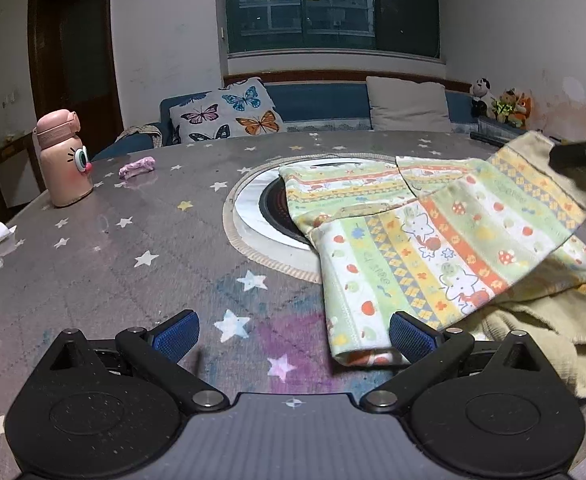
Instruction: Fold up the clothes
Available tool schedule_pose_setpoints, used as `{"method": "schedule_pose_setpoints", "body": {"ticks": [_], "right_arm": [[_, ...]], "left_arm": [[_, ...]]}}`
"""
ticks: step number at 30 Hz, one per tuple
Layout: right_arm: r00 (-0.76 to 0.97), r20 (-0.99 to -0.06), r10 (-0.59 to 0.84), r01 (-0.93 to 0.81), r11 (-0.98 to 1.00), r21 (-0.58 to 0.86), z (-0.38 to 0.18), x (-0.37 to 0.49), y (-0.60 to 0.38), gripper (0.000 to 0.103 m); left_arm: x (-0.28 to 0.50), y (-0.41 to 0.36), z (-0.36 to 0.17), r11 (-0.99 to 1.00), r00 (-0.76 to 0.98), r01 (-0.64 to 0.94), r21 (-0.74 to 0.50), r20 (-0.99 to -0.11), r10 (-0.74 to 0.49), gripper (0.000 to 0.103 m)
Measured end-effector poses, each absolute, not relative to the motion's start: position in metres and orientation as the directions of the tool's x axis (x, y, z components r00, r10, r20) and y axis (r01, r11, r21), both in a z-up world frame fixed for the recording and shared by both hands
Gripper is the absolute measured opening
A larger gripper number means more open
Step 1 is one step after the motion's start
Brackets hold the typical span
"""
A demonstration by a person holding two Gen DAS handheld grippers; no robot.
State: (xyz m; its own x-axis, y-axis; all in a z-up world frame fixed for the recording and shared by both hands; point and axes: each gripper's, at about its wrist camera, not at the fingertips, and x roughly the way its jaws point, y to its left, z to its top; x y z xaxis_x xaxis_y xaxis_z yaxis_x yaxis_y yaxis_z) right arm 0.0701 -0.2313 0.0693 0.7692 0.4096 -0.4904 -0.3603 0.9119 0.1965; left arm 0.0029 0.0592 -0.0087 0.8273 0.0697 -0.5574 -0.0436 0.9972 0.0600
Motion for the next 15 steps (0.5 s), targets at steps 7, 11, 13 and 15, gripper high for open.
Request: {"method": "schedule_pose_setpoints", "body": {"ticks": [7,11,13,15], "right_arm": [[0.735,-0.585,0.343,-0.294,0.938,0.181,0.03,0.085,-0.237,0.008],[0.716,-0.629,0.303,-0.282,0.95,0.136,0.014,0.088,-0.236,0.011],[0.722,-0.626,0.294,-0.28,0.952,0.124,0.015,0.087,-0.236,0.013],[0.732,-0.61,0.305,-0.289,0.949,0.128,0.019,0.086,-0.237,0.013]], "left_arm": [[0.001,0.062,-0.009,0.995,0.823,-0.052,0.089,-0.56,0.093,0.103],[0.002,0.065,-0.004,0.993,0.828,-0.068,0.093,-0.551,0.108,0.103],[0.003,0.067,0.0,0.992,0.832,-0.075,0.097,-0.543,0.116,0.103],[0.008,0.068,0.004,0.992,0.836,-0.081,0.101,-0.535,0.123,0.103]]}}
